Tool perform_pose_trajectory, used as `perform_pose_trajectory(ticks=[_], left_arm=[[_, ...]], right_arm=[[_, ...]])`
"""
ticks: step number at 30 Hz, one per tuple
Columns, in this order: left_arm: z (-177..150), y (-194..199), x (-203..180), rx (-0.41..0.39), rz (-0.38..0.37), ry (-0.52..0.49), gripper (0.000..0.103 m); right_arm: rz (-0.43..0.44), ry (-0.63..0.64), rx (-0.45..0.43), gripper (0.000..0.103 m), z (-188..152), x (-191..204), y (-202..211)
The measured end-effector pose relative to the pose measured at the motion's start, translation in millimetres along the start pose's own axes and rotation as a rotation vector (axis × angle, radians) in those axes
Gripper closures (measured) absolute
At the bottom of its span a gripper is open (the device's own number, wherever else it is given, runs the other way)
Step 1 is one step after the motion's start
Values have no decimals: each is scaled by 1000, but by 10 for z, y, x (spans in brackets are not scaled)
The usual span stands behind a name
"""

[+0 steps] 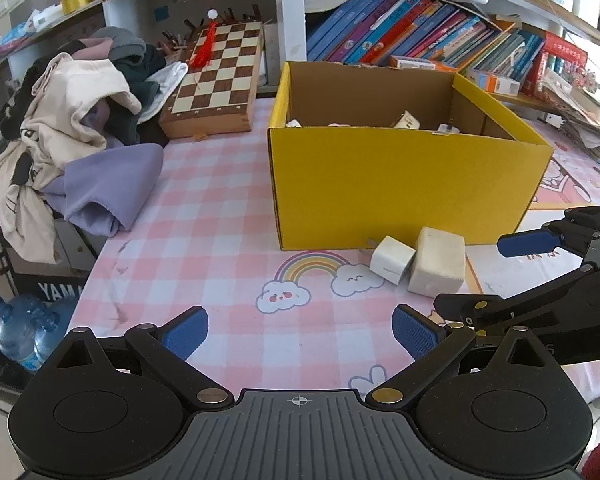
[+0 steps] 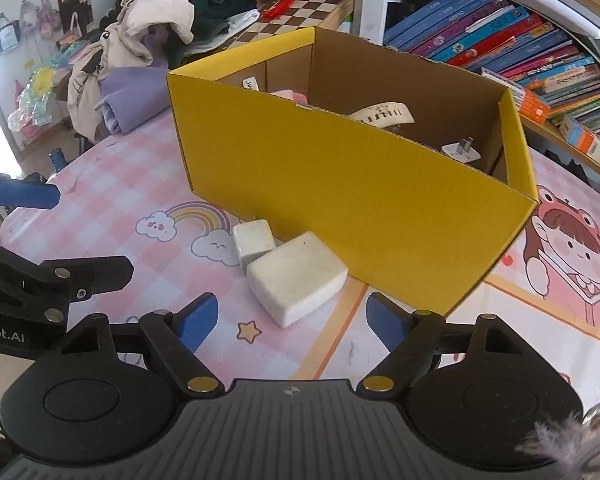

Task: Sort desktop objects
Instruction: 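Move both tools back toward the white cubes on the table, then grasp the large white cube with the right tool while the left tool grasps the small white charger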

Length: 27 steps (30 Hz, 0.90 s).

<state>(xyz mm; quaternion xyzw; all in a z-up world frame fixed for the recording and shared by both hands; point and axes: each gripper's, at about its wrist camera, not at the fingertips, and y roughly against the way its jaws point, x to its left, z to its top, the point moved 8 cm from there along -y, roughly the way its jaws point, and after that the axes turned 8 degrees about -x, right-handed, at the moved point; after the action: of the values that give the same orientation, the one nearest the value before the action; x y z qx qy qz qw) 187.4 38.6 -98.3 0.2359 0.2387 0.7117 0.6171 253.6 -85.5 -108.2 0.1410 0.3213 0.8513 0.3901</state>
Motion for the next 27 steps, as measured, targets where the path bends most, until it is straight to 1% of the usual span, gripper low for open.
perform_pose_trajectory(ticks=[5,9,17,20,22,25,27], left_arm=[[6,-53,-6,15,14,-5,3],[7,-85,-11,28,19,-11,3],[20,-128,-20,42,30,-18,3],[24,-164,-24,50,30,-12,3],[32,-192,-41,53,24,-10,3],[60,-242,-103,53,8,-14,3],[83,-284,-163,52,-6,-23,3]], right_arm=[[26,-1,13,25,36,-26,-109],[44,-6,24,30,50,-40,-217],[67,-57,55,40,45,-118,-388],[79,-50,51,44,52,-125,-386],[89,-44,49,49,54,-134,-372],[106,-37,48,54,45,-160,-314],[99,-33,50,55,25,-200,-261]])
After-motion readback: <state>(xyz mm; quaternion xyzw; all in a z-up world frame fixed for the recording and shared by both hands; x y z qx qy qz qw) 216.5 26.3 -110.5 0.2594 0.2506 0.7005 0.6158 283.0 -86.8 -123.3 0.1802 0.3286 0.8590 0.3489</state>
